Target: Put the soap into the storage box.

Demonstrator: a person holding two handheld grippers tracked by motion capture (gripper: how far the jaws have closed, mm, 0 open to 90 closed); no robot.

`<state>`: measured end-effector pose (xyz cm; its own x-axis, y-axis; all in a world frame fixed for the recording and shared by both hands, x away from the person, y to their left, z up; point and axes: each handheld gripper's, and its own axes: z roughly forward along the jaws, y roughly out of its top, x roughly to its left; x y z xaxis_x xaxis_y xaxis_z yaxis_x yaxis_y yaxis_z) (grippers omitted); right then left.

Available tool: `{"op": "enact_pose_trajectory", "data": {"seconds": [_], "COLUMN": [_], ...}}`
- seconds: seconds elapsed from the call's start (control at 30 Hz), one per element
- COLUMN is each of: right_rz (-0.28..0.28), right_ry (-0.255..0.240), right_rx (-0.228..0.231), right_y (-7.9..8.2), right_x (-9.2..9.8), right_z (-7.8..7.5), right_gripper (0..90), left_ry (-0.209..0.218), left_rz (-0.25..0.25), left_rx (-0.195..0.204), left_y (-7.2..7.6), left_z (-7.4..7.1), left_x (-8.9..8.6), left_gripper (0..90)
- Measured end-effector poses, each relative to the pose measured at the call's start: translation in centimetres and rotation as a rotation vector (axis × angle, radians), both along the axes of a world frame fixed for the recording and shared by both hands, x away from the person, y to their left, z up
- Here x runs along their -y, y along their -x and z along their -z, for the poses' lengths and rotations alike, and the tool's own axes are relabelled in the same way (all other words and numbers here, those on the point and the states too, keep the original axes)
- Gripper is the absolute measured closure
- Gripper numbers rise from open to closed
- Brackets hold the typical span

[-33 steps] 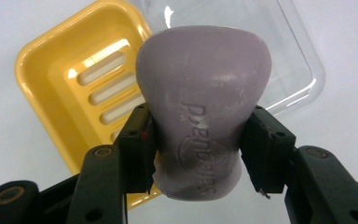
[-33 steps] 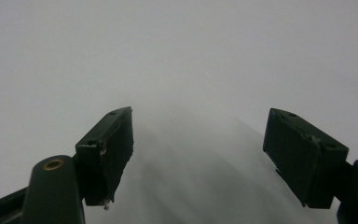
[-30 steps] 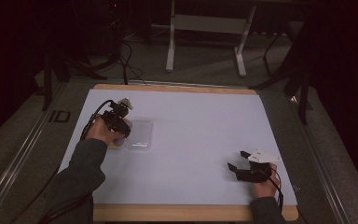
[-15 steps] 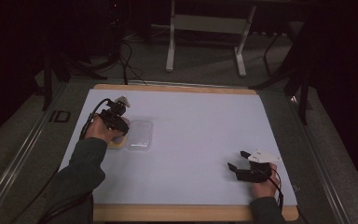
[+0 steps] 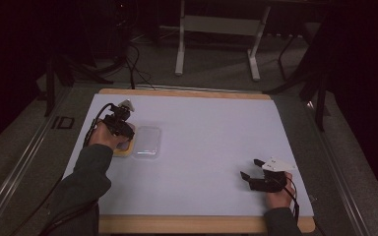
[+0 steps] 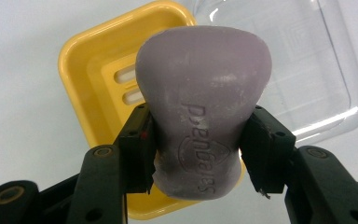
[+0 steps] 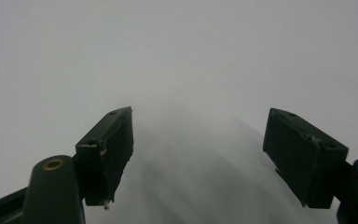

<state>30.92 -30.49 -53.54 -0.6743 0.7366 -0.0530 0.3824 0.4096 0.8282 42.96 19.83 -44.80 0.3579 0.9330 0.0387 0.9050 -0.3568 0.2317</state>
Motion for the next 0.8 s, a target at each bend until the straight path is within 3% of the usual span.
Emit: {"op": "enact_pose_trajectory", "data": {"seconds": [0.8], "right_rz": [0.0], "right_ry": [0.002], "right_rx": [0.0], "right_y": [-0.01], "right_x": [-0.02], "right_z": [0.01], "right_gripper": [23.9], "left_ry": [0.014], "left_rz": [-0.051], "left_rx": [-0.022], "left_y": [-0.74], "left_z": [0.92], "left_x": [-0.79], "left_gripper": [49.9]}}
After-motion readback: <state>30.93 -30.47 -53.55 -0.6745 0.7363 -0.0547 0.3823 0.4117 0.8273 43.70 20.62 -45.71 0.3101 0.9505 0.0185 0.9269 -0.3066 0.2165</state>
